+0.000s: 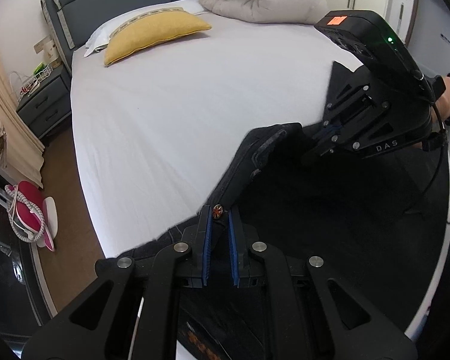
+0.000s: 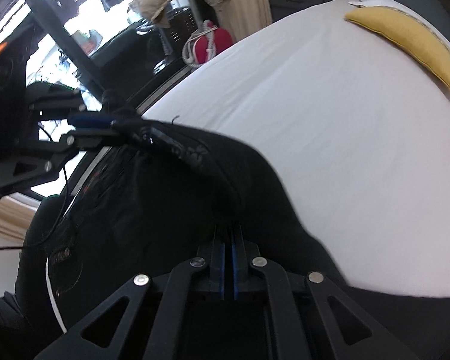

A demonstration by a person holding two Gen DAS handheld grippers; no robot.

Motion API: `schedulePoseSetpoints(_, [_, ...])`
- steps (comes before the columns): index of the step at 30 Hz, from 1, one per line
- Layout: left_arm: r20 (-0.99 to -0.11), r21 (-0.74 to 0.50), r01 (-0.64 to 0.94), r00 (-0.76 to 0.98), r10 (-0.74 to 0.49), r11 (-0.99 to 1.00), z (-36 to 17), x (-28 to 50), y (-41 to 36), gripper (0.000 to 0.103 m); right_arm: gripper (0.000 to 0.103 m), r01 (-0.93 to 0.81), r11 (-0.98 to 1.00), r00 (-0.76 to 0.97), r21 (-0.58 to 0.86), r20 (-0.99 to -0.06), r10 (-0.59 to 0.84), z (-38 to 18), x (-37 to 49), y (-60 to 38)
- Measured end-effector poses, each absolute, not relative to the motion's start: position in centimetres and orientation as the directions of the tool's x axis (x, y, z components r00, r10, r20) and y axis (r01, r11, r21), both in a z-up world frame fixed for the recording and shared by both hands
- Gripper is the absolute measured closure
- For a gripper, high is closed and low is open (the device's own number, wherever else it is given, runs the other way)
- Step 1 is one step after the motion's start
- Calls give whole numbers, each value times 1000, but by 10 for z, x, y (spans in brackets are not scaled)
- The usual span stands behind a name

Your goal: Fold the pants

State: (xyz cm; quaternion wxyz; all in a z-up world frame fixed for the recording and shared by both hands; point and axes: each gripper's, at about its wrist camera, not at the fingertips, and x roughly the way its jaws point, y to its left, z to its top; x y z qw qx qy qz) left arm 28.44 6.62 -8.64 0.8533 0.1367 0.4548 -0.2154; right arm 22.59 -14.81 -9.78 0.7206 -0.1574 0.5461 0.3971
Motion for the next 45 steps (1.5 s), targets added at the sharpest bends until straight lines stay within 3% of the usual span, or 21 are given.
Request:
schedulePoseSetpoints(5, [-852,68,529,472,-227,846,-84,225,62,94,98,-780,605,99,157,-925,367,-92,179,-155])
schedulePoseSetpoints(13, [-869,108,607,443,-222,787,-88,120,38,95,99,-896,440,169,-56,-960,222,-80,79,-150])
schedulePoseSetpoints(16, [-884,116,632,417,-210,766,-100,86,27,95,99,-933,295,246,-206,-963,106,-88,32,-135])
schedulePoseSetpoints(26, [-916,113,701,347,-199,704,-133,1,2,95,99,-920,119,374,-373,-927,-14,-118,-55,-119])
schedulePoseSetpoints(33, [-915,117,703,350,-198,701,-137,-36,-4,95,99,-891,107,441,-442,-897,-29,-131,-73,-111])
schedulePoseSetpoints(45, [-918,91,716,330,-221,692,-134,-20,3,95,99,-854,105,506,-510,-860,-65,-135,-133,-116])
